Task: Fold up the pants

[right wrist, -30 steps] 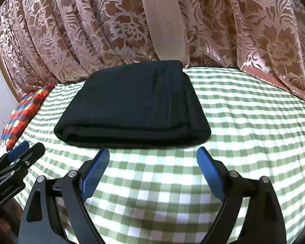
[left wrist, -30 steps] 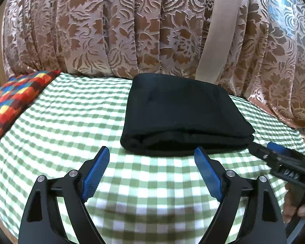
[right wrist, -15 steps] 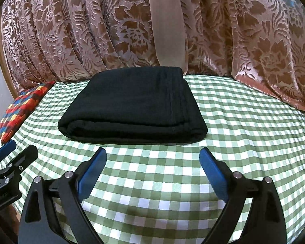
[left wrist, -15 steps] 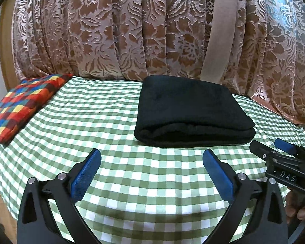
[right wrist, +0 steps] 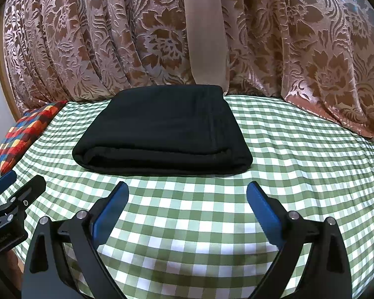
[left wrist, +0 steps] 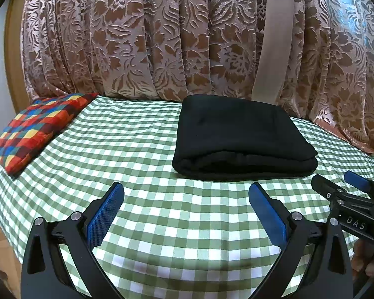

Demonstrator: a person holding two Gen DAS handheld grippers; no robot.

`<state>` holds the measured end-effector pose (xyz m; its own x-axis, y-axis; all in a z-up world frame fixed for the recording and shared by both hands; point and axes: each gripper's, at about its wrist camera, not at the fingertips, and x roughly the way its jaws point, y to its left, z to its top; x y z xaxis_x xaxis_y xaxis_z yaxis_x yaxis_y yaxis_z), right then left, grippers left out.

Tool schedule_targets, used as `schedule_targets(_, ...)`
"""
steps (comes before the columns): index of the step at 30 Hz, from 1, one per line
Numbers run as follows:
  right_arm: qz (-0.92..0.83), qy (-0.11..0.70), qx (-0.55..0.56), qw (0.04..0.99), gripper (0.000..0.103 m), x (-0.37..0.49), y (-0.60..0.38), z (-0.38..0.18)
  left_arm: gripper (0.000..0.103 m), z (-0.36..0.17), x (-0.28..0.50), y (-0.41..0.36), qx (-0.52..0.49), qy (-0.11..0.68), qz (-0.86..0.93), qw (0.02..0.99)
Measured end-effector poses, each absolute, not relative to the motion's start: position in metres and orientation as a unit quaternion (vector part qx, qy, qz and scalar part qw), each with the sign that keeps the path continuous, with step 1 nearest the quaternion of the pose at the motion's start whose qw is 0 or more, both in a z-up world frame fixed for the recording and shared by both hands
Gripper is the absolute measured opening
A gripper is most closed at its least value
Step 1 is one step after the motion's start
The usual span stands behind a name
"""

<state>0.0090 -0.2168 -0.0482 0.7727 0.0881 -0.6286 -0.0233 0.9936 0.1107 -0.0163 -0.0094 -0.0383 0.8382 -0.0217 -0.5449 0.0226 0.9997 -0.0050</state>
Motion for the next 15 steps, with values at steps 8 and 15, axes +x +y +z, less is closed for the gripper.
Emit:
schedule_targets(8, 0.027, 0.337, 0.054, 0.940, 0.096, 0.0080, -0.2209, -0.0497, 0.099, -0.0373, -0.0175, -0.0088, -0.002, 0.284, -0.013, 0.959)
schedule_targets(15, 0.028, 0.336, 0.053, 0.940, 0.097, 0.0077, -0.2203, -0.0501, 0.099, -0.0356, -0.0207, -0.0090, -0.002, 0.280, -0.010, 0.960)
